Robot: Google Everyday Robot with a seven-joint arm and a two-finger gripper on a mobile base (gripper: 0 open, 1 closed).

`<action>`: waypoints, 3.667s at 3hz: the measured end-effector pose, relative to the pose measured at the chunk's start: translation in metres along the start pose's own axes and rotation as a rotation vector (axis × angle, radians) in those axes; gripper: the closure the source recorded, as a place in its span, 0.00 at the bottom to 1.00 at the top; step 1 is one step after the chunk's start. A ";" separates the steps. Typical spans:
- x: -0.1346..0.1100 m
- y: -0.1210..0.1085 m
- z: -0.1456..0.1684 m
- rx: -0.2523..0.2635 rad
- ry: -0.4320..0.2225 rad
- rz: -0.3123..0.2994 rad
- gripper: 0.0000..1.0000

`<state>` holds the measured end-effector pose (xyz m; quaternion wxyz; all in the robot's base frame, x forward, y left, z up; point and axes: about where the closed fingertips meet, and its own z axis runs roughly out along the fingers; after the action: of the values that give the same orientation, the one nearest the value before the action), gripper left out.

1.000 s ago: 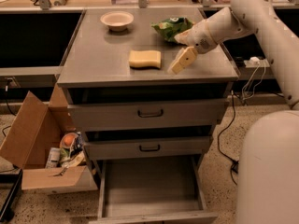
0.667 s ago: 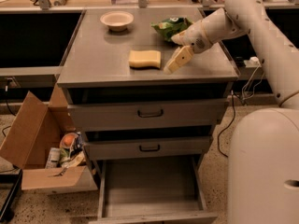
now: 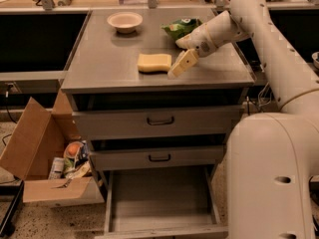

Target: Place sponge into bottom drawer

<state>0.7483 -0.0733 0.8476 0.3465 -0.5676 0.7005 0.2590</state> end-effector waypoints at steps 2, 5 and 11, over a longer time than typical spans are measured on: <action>-0.006 -0.004 0.024 -0.033 0.013 -0.011 0.19; -0.026 0.011 0.014 -0.042 0.053 -0.074 0.88; 0.001 0.206 0.037 -0.303 0.200 -0.284 1.00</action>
Offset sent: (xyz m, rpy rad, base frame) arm 0.0166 0.0236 -0.0063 -0.0217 0.0159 0.0445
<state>0.5539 -0.0006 0.8171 0.2189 -0.7289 0.5976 0.2523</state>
